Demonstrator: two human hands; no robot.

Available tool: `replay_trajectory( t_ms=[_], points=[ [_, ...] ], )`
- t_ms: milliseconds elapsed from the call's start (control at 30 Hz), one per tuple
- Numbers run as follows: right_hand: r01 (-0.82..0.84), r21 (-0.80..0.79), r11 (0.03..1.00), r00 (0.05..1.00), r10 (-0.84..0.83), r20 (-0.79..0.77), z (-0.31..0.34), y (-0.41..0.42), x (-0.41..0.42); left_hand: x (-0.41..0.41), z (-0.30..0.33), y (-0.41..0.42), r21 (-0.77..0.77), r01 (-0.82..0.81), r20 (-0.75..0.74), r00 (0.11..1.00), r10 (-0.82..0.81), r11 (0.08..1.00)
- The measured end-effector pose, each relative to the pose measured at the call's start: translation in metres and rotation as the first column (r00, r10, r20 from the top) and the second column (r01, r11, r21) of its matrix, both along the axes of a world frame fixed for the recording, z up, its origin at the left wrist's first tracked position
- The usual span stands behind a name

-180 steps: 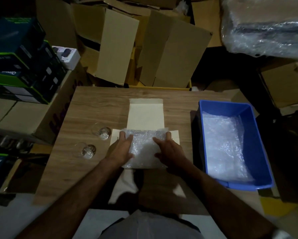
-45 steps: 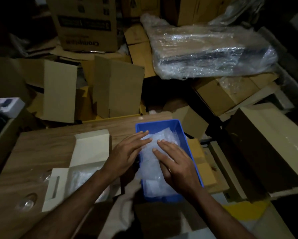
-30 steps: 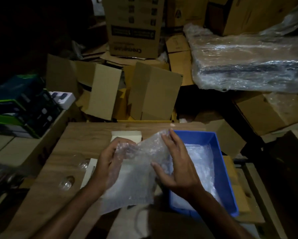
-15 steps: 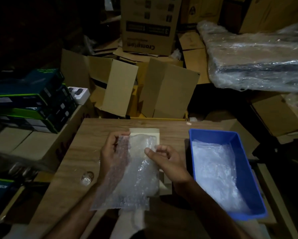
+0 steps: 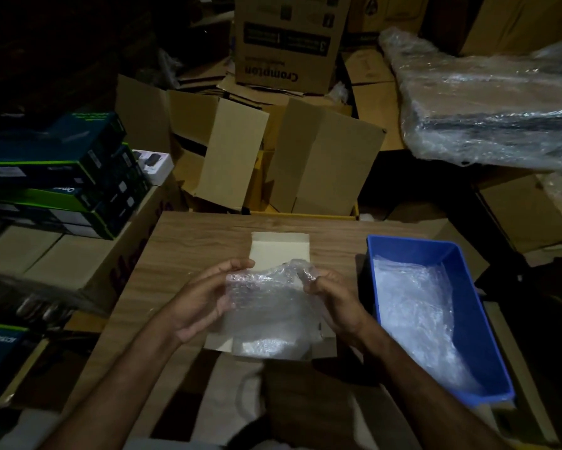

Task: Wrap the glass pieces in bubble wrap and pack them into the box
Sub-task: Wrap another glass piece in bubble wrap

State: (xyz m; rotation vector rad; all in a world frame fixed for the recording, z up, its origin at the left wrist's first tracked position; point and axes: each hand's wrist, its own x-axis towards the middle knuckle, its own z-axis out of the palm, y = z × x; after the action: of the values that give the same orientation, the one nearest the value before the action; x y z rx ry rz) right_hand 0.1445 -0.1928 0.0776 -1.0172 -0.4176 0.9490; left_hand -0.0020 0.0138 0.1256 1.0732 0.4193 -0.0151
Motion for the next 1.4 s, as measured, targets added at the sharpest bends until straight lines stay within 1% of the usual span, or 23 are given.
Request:
replay_trajectory(
  t_ms=[67, 133, 167, 200, 267, 300, 400, 467, 533, 600, 700, 767, 833, 867, 933, 967, 1033, 1100, 1167, 1233, 1267, 1333, 1400],
  points=[
    [0.015, -0.024, 1.000, 0.998, -0.014, 0.063, -0.004, 0.000, -0.002, -0.002, -0.001, 0.000, -0.147, -0.011, 0.004, 1.000, 0.011, 0.989],
    [0.055, -0.065, 0.996, 0.996, -0.050, 0.077, -0.006, 0.001, -0.003, -0.004, -0.003, -0.005, -0.201, -0.013, -0.001, 1.000, 0.013, 0.980],
    [0.075, -0.081, 0.994, 0.995, -0.069, 0.072, -0.007, 0.002, -0.003, -0.003, -0.003, -0.011, -0.131, -0.016, -0.012, 1.000, 0.015, 0.991],
    [0.092, -0.096, 0.991, 0.994, -0.086, 0.066, -0.005, 0.002, -0.003, -0.001, -0.002, -0.016, -0.005, -0.017, -0.027, 0.999, 0.017, 1.000],
    [0.113, -0.110, 0.988, 0.991, -0.104, 0.082, -0.004, 0.001, -0.004, 0.005, 0.001, -0.024, 0.218, -0.037, -0.043, 0.998, 0.047, 0.975],
    [0.122, -0.110, 0.986, 0.988, -0.110, 0.108, -0.003, 0.001, -0.004, 0.007, 0.002, -0.025, 0.249, -0.052, -0.048, 0.997, 0.066, 0.967],
    [0.142, -0.087, 0.986, 0.971, -0.121, 0.208, -0.001, -0.003, 0.000, 0.010, 0.008, -0.023, 0.185, -0.063, -0.079, 0.994, 0.078, 0.981],
    [0.121, -0.093, 0.988, 0.967, -0.096, 0.237, 0.003, -0.007, 0.005, 0.010, 0.013, -0.020, 0.158, -0.014, -0.122, 0.992, 0.033, 0.987],
    [0.053, -0.063, 0.997, 0.969, -0.036, 0.245, 0.008, -0.008, 0.008, 0.011, 0.018, -0.020, 0.090, 0.045, -0.158, 0.987, -0.031, 0.995],
    [-0.009, -0.019, 1.000, 0.968, 0.014, 0.252, 0.014, -0.007, 0.007, 0.011, 0.022, -0.017, 0.012, 0.077, -0.148, 0.986, -0.075, 0.997],
    [0.023, 0.039, 0.999, 0.979, -0.030, 0.203, 0.018, -0.003, 0.005, 0.009, 0.026, -0.016, -0.083, 0.091, -0.032, 0.995, -0.094, 0.992],
    [0.092, 0.029, 0.995, 0.987, -0.095, 0.129, 0.020, 0.002, 0.000, 0.003, 0.021, -0.023, -0.118, 0.097, -0.028, 0.994, -0.102, 0.988],
    [0.151, -0.008, 0.989, 0.984, -0.149, 0.096, 0.023, 0.006, -0.004, -0.001, 0.011, -0.035, -0.070, 0.088, -0.067, 0.993, -0.093, 0.994],
    [0.159, -0.017, 0.987, 0.984, -0.157, 0.084, 0.026, 0.006, -0.005, -0.002, 0.007, -0.042, 0.001, 0.079, -0.062, 0.995, -0.079, 0.997],
    [0.132, -0.054, 0.990, 0.985, -0.124, 0.122, 0.032, 0.001, -0.005, 0.002, 0.003, -0.051, 0.144, 0.014, -0.043, 0.999, -0.007, 0.989],
    [0.097, -0.081, 0.992, 0.984, -0.083, 0.159, 0.034, -0.003, -0.004, 0.004, 0.002, -0.051, 0.161, -0.031, -0.032, 0.999, 0.036, 0.987],
    [0.023, -0.098, 0.995, 0.979, -0.002, 0.205, 0.033, -0.012, -0.002, 0.009, 0.007, -0.050, 0.119, -0.106, -0.012, 0.994, 0.108, 0.987],
    [0.018, -0.073, 0.997, 0.980, -0.003, 0.198, 0.030, -0.018, -0.004, 0.011, 0.006, -0.045, 0.090, -0.134, -0.031, 0.990, 0.137, 0.987],
    [0.056, -0.055, 0.997, 0.989, -0.048, 0.143, 0.030, -0.019, -0.006, 0.011, 0.002, -0.044, 0.113, -0.049, -0.060, 0.997, 0.056, 0.992],
    [0.074, -0.056, 0.996, 0.993, -0.069, 0.098, 0.032, -0.016, -0.006, 0.011, -0.007, -0.050, 0.181, 0.060, -0.058, 0.997, -0.050, 0.982],
    [0.072, -0.066, 0.995, 0.995, -0.066, 0.081, 0.031, -0.015, -0.006, 0.010, -0.013, -0.053, 0.191, 0.075, -0.042, 0.997, -0.068, 0.979],
    [0.045, -0.099, 0.994, 0.998, -0.041, 0.042, 0.027, -0.016, -0.005, 0.008, -0.022, -0.056, 0.127, 0.010, -0.031, 1.000, -0.006, 0.992],
    [0.042, -0.140, 0.989, 0.996, -0.031, 0.078, 0.016, -0.019, -0.003, 0.008, -0.022, -0.051, 0.094, -0.077, -0.049, 0.995, 0.082, 0.993]
  ],
)
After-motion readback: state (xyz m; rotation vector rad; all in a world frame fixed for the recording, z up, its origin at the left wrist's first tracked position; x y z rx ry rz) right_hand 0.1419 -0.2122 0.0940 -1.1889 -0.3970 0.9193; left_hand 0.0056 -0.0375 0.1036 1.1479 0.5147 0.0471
